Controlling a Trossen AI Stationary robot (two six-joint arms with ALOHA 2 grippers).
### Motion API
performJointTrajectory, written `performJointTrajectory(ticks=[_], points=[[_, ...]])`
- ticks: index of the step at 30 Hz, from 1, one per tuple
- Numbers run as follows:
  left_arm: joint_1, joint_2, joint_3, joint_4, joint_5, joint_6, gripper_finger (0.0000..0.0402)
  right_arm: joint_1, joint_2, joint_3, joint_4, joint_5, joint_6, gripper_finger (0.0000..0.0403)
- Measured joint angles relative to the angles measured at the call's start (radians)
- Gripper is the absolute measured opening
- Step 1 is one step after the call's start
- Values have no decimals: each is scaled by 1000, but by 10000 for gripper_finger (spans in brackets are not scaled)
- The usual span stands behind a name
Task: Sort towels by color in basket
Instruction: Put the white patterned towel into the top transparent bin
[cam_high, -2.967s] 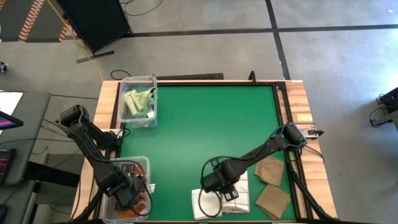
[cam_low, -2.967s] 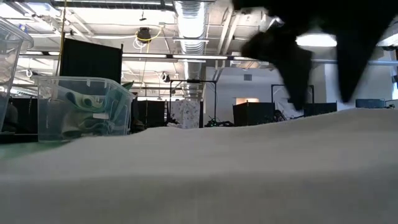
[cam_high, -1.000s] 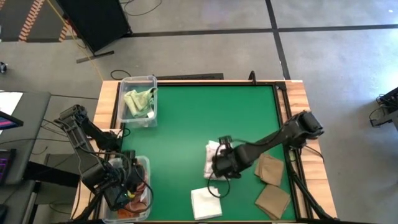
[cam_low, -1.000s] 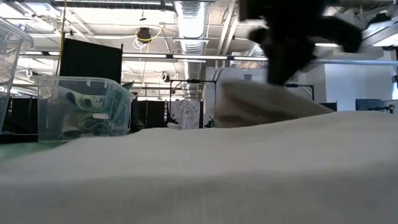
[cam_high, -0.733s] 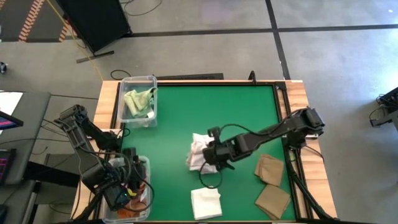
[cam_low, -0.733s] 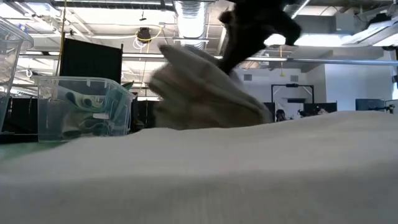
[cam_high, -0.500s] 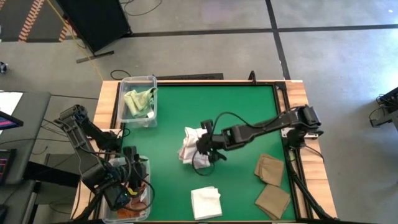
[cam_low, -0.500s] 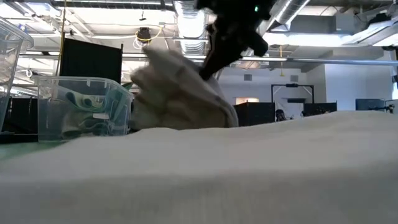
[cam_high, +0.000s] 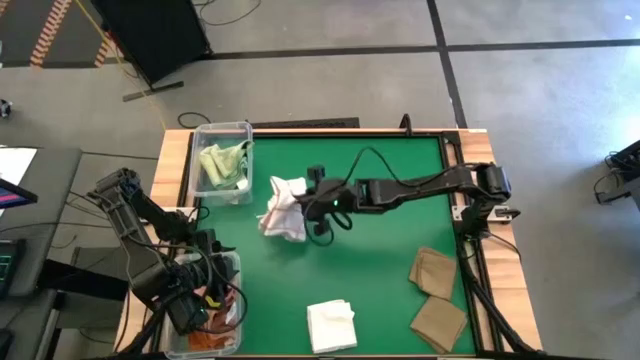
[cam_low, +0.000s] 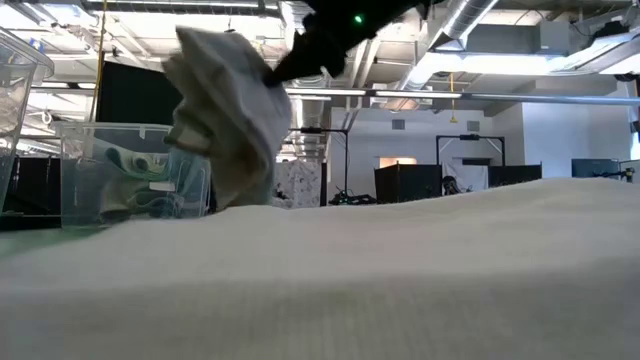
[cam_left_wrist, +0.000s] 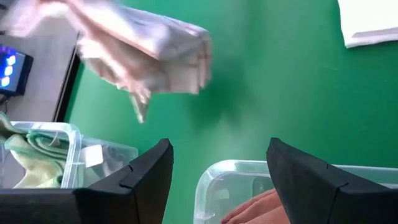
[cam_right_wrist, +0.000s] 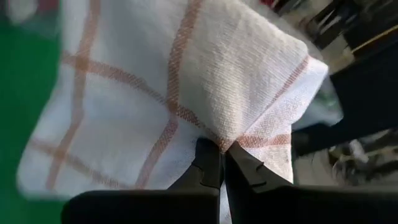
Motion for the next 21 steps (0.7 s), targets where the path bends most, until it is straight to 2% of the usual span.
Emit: performJointTrajectory(ticks=[6, 14, 21], points=[[0, 0, 0, 1, 0, -2, 248, -59, -2, 57, 110, -87, -44, 25], [0, 0, 0, 1, 0, -5, 248, -133, -3, 161, 252, -261, -42, 25], [0, 0, 0, 3, -6, -6, 248, -185, 51, 226, 435, -401, 27, 25]])
